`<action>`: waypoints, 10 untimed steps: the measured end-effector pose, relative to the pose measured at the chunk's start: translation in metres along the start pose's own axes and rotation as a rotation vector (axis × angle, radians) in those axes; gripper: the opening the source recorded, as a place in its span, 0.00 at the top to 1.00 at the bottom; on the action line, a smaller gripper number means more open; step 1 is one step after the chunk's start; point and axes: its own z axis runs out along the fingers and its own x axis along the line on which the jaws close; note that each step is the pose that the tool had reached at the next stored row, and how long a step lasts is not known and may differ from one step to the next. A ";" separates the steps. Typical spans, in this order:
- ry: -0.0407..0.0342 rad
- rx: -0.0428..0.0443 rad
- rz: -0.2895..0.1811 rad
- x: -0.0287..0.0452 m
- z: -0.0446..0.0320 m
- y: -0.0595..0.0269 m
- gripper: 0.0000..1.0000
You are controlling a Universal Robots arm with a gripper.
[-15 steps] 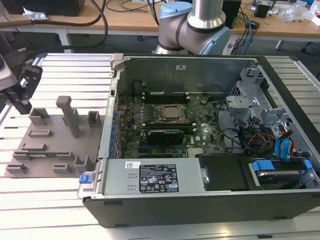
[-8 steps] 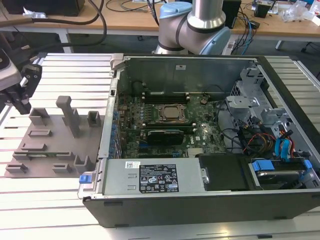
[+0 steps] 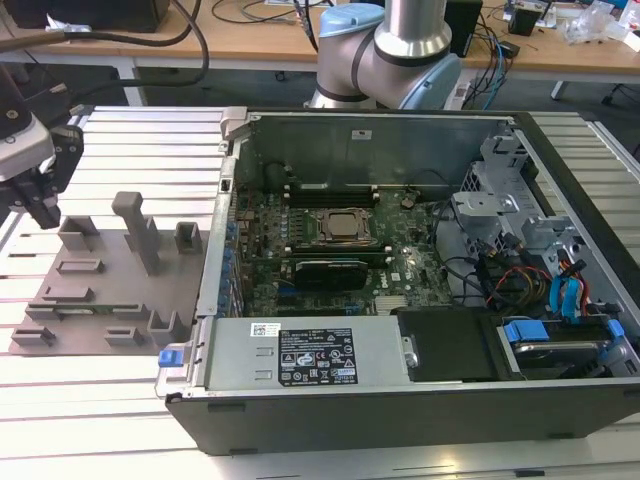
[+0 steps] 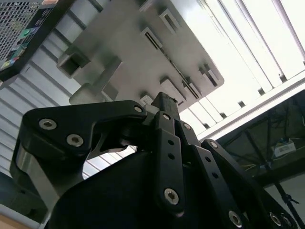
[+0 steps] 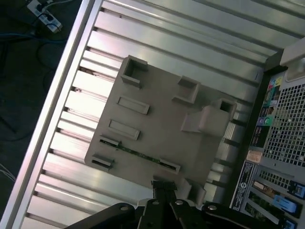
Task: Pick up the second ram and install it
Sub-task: 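Pick up the second ram and move it above second insertion slot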
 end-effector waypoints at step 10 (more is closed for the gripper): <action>0.0071 -0.0039 -0.157 0.0000 0.0000 0.0000 0.90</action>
